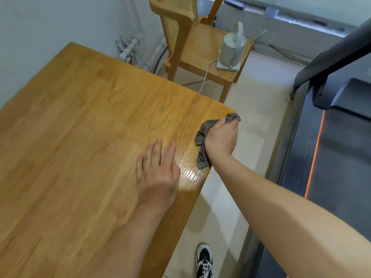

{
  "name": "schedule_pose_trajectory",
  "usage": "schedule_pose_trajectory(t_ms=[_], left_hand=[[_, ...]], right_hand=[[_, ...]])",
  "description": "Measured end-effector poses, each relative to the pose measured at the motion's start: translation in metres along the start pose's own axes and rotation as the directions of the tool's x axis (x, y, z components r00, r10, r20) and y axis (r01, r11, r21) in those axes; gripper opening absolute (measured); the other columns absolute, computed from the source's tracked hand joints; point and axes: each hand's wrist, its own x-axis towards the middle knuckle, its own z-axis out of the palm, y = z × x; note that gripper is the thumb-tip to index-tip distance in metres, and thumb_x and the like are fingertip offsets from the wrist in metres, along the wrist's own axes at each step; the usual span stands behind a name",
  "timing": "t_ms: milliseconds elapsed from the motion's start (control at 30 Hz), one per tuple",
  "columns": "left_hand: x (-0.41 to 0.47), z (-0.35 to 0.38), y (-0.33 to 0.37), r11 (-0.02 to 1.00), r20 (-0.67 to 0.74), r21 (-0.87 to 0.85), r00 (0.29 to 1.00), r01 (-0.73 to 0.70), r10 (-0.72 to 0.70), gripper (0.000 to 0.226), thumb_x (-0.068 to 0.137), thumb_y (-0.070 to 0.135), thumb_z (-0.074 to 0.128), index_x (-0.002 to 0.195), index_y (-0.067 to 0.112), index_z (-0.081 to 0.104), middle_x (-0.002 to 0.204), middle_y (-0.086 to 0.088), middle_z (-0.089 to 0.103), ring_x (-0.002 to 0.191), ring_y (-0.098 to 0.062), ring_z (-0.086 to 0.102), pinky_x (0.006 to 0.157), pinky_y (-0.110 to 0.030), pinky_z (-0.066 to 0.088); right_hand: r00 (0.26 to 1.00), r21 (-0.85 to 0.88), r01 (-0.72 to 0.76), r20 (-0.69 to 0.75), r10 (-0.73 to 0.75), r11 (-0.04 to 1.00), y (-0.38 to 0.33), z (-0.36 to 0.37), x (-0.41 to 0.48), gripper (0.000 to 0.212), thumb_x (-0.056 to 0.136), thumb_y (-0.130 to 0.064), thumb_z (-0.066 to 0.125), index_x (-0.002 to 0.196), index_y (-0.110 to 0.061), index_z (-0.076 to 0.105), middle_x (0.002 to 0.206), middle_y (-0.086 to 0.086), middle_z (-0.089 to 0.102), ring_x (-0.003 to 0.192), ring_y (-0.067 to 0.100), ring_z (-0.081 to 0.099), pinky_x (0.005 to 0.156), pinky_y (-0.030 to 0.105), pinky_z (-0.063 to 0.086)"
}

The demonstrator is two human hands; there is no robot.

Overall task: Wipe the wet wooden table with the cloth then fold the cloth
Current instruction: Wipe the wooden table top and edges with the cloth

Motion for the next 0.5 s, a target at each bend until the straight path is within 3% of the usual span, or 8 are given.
schedule_pose_trajectory(t_ms=[67,133,233,400,500], left_hand=[[0.006,0.0,0.002,0.999,0.006,0.023,0.999,0.039,-0.039,0.051,0.092,0.03,0.037,0.143,0.03,0.041,0.151,-0.006,0.038,0.141,-0.024,0.03,0.114,-0.046,0.019],[0.004,-0.001,0.001,0.998,0.026,0.035,0.999,0.046,-0.047,0.051,0.092,0.033,0.034,0.142,0.032,0.039,0.15,-0.005,0.038,0.14,-0.022,0.029,0.113,-0.045,0.018],[0.005,-0.003,0.0,0.999,0.041,0.044,0.999,0.02,-0.022,0.048,0.093,0.035,0.031,0.14,0.032,0.04,0.148,-0.004,0.04,0.139,-0.023,0.031,0.111,-0.047,0.02],[0.004,-0.007,0.004,0.998,0.111,0.051,0.994,0.021,-0.027,0.05,0.091,0.034,0.034,0.141,0.032,0.039,0.148,-0.004,0.04,0.139,-0.025,0.033,0.112,-0.049,0.024],[0.005,-0.01,0.006,0.999,0.141,0.034,0.99,0.028,-0.032,0.052,0.09,0.035,0.037,0.142,0.032,0.041,0.15,-0.003,0.038,0.14,-0.024,0.032,0.112,-0.048,0.023]], right_hand=[[0.999,-0.018,0.03,-0.016,-0.031,0.999,-0.007,0.003,0.028,0.046,0.104,-0.03,0.031,0.134,0.001,0.043,0.129,0.019,0.054,0.118,0.036,0.052,0.098,0.043,0.042],[0.991,-0.147,0.13,0.023,-0.128,0.98,-0.018,0.003,0.05,0.044,0.103,-0.032,0.031,0.112,0.002,0.057,0.113,0.019,0.06,0.105,0.036,0.056,0.086,0.043,0.045],[0.95,-0.34,0.301,0.186,-0.251,0.891,-0.03,-0.004,0.067,0.046,0.102,-0.036,0.031,0.078,-0.005,0.055,0.081,0.013,0.055,0.079,0.033,0.053,0.065,0.037,0.037],[0.799,-0.443,0.557,0.517,-0.307,0.703,-0.061,-0.003,0.08,0.052,0.102,-0.045,0.021,0.083,-0.011,0.056,0.085,0.011,0.055,0.08,0.032,0.052,0.072,0.038,0.041],[0.697,-0.399,0.688,0.595,-0.4,0.606,-0.089,0.026,0.061,0.051,0.103,-0.046,0.019,0.086,-0.013,0.054,0.084,0.008,0.055,0.078,0.029,0.052,0.067,0.035,0.038]])
